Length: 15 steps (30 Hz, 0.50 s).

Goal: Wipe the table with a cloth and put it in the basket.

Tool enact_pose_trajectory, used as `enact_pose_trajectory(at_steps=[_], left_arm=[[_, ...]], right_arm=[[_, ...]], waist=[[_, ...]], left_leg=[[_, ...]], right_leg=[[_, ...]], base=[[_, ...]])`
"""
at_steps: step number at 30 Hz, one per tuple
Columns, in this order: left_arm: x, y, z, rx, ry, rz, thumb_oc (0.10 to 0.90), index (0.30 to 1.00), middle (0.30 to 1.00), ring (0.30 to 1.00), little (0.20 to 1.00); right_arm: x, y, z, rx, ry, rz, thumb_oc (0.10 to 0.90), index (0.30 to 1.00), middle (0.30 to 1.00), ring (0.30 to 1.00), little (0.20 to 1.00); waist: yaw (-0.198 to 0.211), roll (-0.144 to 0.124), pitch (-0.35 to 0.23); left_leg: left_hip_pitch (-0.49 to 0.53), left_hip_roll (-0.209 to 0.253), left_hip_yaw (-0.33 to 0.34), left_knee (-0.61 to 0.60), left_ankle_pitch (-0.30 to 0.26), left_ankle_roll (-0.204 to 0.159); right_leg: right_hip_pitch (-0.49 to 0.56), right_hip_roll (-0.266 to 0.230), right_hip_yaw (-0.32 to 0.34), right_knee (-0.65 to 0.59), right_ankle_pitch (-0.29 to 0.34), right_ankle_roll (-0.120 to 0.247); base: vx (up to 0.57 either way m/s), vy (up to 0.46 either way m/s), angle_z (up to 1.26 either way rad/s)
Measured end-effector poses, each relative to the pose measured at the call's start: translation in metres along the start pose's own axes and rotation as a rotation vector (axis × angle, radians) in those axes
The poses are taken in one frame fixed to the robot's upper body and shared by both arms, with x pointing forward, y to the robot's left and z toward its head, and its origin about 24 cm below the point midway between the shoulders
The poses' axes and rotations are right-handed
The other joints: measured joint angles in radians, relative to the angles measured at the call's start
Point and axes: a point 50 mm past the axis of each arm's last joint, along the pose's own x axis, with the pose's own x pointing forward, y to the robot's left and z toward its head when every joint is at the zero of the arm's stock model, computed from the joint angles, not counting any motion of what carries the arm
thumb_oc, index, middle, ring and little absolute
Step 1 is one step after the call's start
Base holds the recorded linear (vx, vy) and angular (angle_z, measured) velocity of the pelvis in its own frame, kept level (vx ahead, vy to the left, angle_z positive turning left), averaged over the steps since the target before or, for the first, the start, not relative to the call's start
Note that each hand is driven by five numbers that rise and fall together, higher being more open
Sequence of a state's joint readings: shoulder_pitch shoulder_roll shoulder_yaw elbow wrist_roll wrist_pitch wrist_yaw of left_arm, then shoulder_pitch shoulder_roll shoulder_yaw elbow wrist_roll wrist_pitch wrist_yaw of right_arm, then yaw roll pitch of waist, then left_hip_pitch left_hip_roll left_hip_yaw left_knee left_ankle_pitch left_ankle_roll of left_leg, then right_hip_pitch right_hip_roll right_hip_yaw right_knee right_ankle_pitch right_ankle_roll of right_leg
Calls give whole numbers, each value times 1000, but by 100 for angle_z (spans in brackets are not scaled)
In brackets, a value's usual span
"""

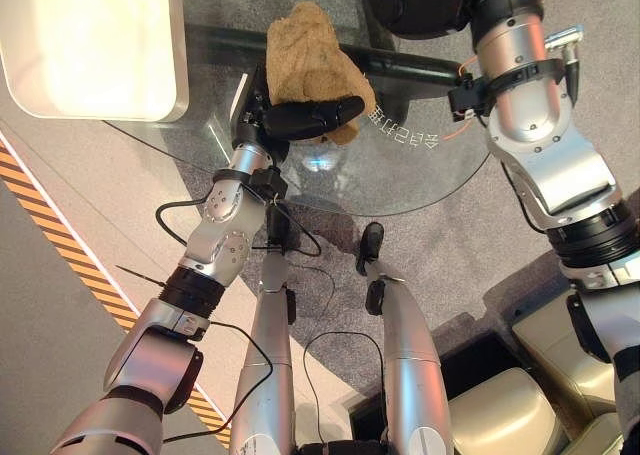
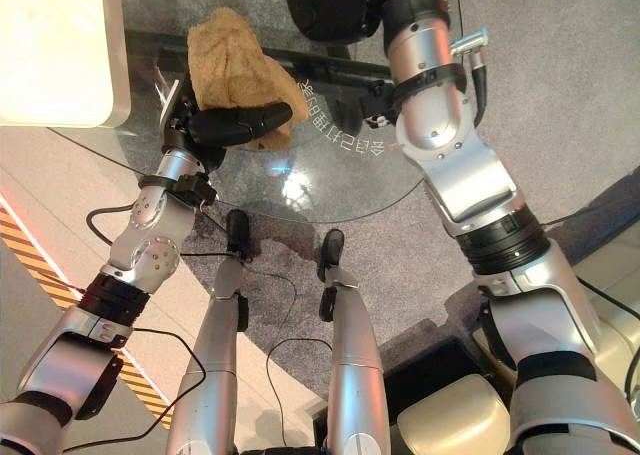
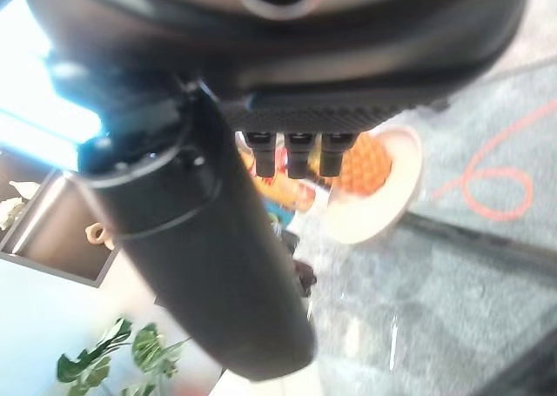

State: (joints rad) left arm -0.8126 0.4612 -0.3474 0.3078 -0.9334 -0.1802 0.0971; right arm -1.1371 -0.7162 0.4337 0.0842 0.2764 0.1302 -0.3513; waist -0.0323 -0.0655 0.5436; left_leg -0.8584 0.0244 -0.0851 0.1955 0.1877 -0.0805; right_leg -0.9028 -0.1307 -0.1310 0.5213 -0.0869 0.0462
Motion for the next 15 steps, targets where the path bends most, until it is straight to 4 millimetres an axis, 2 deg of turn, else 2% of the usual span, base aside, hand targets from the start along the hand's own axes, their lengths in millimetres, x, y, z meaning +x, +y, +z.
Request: enact_pose_trajectory(at_steps=[15], left_arm=[[0,0,0,-22,0,1,100,300,300,300,200]], right_arm=[[0,0,0,3,1,-1,800,900,900,900,900]], waist=[[1,0,0]], left_leg=[[0,1,-3,1,0,0]], right_leg=[[3,1,-2,0,0,0]], base=[[0,0,0]])
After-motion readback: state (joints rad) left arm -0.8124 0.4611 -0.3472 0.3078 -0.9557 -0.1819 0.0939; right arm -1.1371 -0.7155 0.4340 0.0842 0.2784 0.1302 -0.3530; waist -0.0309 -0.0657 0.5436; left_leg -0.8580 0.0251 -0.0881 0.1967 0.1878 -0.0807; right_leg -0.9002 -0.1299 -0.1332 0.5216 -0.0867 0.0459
